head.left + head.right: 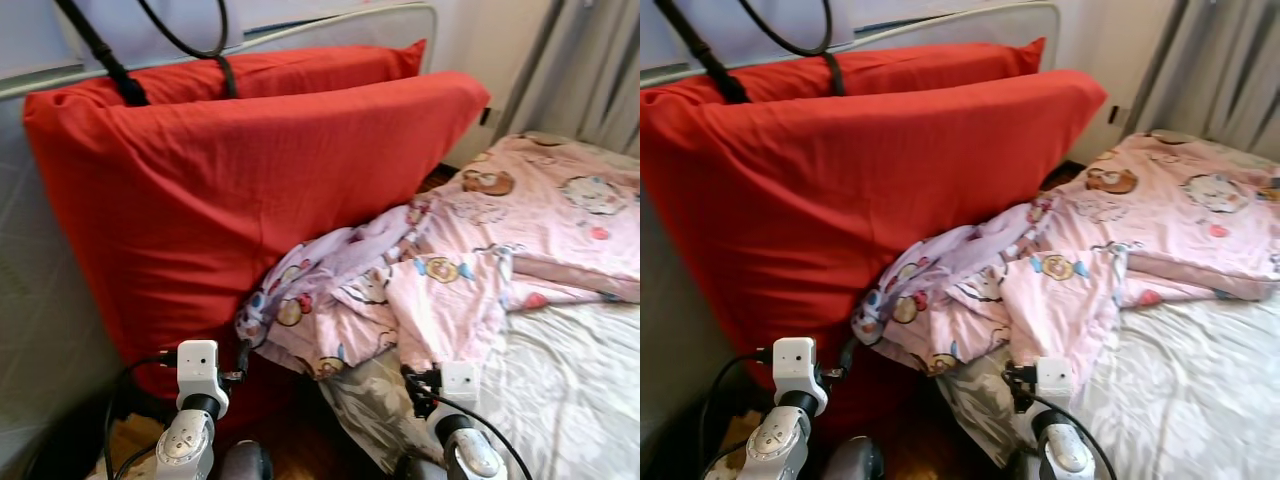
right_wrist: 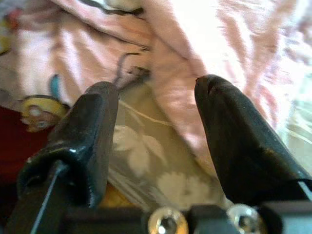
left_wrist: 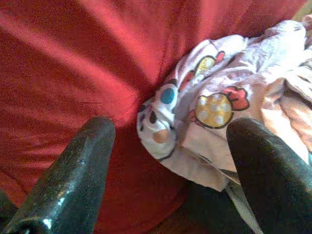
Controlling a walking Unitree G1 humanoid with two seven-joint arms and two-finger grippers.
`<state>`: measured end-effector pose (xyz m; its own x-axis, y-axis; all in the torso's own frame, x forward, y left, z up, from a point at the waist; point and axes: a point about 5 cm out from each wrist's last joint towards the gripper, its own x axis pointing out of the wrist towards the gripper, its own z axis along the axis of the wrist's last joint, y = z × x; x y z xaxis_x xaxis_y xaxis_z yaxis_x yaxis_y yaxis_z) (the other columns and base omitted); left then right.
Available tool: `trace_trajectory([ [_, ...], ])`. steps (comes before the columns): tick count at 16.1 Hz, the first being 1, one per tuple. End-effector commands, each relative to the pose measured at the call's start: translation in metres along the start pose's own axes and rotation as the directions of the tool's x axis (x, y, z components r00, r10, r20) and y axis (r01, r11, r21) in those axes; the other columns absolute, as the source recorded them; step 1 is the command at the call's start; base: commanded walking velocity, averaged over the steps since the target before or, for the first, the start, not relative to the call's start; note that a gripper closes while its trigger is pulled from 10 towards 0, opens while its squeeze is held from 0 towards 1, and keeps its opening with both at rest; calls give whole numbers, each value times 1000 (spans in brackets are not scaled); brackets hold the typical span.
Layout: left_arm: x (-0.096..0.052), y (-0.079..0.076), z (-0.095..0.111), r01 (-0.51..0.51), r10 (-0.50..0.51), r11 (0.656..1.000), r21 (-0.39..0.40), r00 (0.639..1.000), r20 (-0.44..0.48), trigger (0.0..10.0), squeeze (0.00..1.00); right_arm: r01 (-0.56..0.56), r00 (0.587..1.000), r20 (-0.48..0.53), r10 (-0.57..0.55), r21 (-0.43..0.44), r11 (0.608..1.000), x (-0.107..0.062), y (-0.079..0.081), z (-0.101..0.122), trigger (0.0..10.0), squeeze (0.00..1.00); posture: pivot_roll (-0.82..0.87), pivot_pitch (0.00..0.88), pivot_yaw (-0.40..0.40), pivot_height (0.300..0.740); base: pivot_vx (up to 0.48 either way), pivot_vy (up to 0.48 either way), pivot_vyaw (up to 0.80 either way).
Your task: Clean up the room
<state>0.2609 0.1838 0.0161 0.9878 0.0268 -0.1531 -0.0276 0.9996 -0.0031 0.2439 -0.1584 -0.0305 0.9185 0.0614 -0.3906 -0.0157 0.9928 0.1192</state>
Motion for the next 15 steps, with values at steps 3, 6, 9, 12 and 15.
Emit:
trace_trajectory([
  [3, 1, 0, 0, 6, -6, 1000, -2, 1000, -10, 10000, 0, 79, 997, -18, -79, 42, 996, 3, -10, 3, 10000, 0, 29, 0, -24, 615, 0, 0, 0],
  [6, 0, 0, 0, 4, -4, 1000, -3, 1000, -10, 10000, 0, 119, 992, -43, -116, 56, 991, 4, -16, 2, 10000, 0, 31, 0, -25, 615, 0, 0, 0],
  [9, 0, 1, 0, 3, -3, 1000, -5, 1000, -13, 10000, 0, 117, 993, -36, -115, 59, 991, 6, -14, 6, 10000, 0, 31, 0, -26, 615, 0, 0, 0],
  [12, 0, 0, 0, 7, -7, 1000, -5, 1000, -15, 10000, 0, 108, 994, -35, -105, 62, 992, 7, -11, 6, 10000, 0, 32, 0, -25, 615, 0, 0, 0],
  [15, 0, 1, 0, 8, -8, 1000, -5, 1000, -16, 10000, 0, 107, 994, -37, -105, 62, 992, 7, -11, 6, 10000, 0, 32, 0, -25, 615, 170, 0, 0],
])
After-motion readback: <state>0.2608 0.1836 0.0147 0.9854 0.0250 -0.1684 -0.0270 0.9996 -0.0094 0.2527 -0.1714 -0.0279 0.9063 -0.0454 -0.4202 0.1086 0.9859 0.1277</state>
